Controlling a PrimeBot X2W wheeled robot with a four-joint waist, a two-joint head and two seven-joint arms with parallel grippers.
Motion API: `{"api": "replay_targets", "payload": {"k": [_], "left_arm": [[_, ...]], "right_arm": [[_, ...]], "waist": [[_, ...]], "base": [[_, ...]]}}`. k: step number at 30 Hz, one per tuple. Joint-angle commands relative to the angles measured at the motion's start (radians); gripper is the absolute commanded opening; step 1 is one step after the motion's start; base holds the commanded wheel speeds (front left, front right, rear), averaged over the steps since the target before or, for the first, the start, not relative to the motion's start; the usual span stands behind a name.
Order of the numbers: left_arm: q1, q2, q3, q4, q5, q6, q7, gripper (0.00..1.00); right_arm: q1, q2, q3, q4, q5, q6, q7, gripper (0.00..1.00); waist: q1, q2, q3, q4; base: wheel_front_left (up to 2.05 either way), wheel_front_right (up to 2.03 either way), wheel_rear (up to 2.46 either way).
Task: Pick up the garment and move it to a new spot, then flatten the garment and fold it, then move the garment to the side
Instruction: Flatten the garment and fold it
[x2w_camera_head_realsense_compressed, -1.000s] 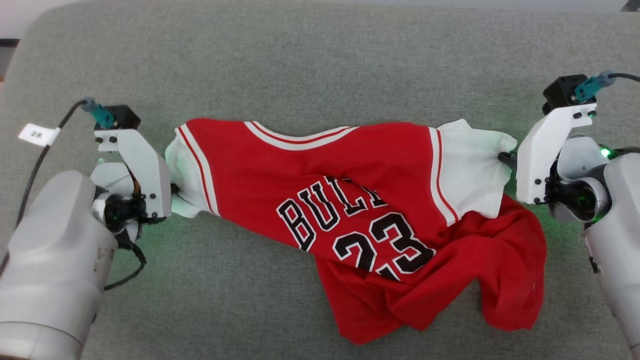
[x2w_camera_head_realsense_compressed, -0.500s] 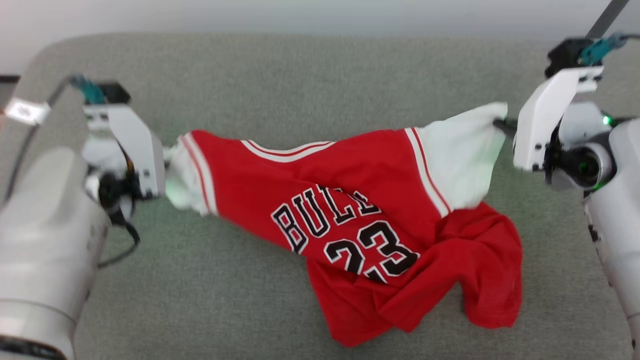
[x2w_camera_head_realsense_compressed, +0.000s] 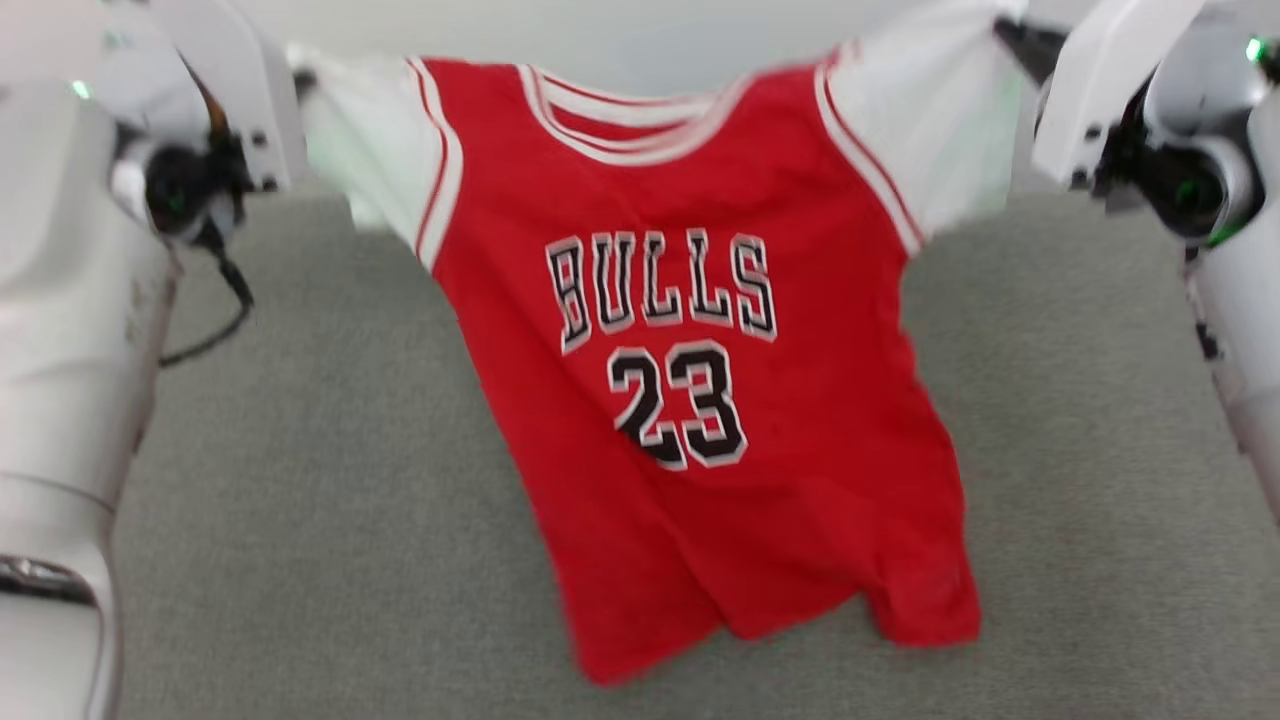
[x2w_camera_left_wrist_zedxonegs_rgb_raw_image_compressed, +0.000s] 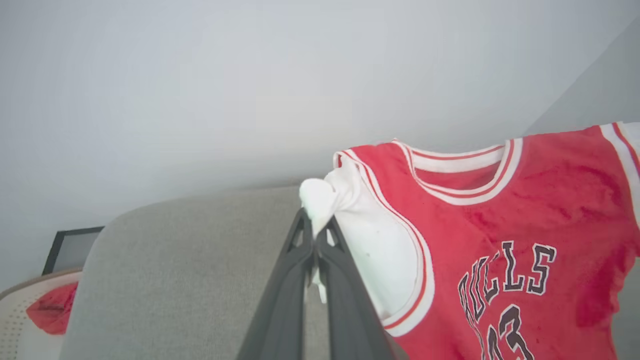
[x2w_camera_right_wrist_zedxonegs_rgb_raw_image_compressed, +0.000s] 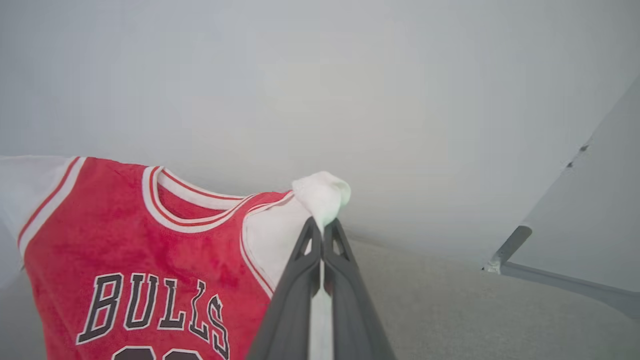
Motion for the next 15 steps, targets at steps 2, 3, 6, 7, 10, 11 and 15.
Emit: {"api": "replay_targets", "payload": {"k": [2,3,6,7,10,11,15], "left_arm": [[-0.049,0.011,0.0,0.013,0.009,0.001,-0.035,0.0],[-0.067,0.007,0.004,0.017,0.003,0.001,-0.048,0.0],[-0.12,0.004,0.005,0.035,0.002,0.001,-0.076,0.0],[-0.12,0.004,0.005,0.035,0.002,0.001,-0.076,0.0],[-0.174,0.01,-0.006,0.052,0.016,0.001,-0.115,0.0],[-0.187,0.007,-0.005,0.058,0.013,0.001,-0.13,0.0],[-0.237,-0.013,-0.005,0.085,0.002,0.001,-0.17,0.0]], "right_arm": [[-0.052,-0.009,0.019,0.02,-0.005,-0.001,-0.057,0.0],[-0.072,-0.012,0.023,0.03,-0.006,-0.001,-0.081,0.0],[-0.131,-0.023,0.044,0.064,-0.018,-0.001,-0.153,0.0],[-0.131,-0.023,0.044,0.064,-0.018,-0.001,-0.153,0.0],[-0.188,-0.031,0.07,0.104,-0.028,-0.001,-0.223,0.0],[-0.203,-0.031,0.077,0.12,-0.028,-0.001,-0.244,0.0],[-0.259,-0.028,0.104,0.183,-0.022,-0.001,-0.308,0.0]], "waist": [[0.0,0.0,-0.064,-0.044],[0.0,0.0,-0.07,-0.048],[0.0,0.0,-0.082,-0.056],[0.0,0.0,-0.082,-0.056],[0.0,0.0,-0.091,-0.063],[0.0,0.0,-0.094,-0.065],[0.0,0.0,-0.101,-0.067]], "base": [[0.0,0.0,0.0],[0.0,0.0,0.0],[0.0,0.0,0.0],[0.0,0.0,0.0],[0.0,0.0,0.0],[0.0,0.0,0.0],[0.0,0.0,0.0]]}}
